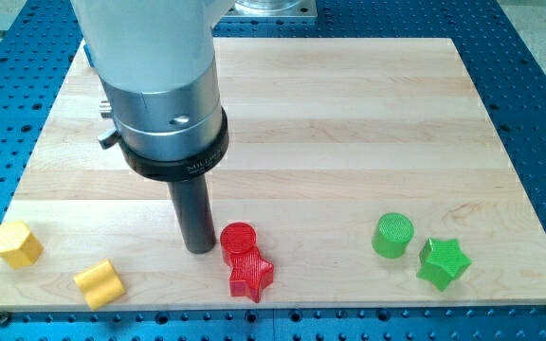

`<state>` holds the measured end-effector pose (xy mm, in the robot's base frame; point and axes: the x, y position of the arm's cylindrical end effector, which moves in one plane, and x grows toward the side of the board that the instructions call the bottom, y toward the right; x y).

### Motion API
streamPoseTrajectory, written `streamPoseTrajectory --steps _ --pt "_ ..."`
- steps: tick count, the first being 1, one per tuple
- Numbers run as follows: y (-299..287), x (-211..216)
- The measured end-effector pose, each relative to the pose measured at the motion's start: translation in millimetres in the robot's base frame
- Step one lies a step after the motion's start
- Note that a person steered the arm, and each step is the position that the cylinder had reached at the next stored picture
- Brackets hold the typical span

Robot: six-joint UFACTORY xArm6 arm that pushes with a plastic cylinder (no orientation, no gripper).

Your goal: Place your arm at the left to the heart

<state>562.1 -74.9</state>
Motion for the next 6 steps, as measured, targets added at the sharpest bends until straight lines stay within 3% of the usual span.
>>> streamPoseTrajectory --steps 4,5,6 --pt "-4.0 -10.6" --pt "-73.5 -23.3" --pt "-124.6 -5.5"
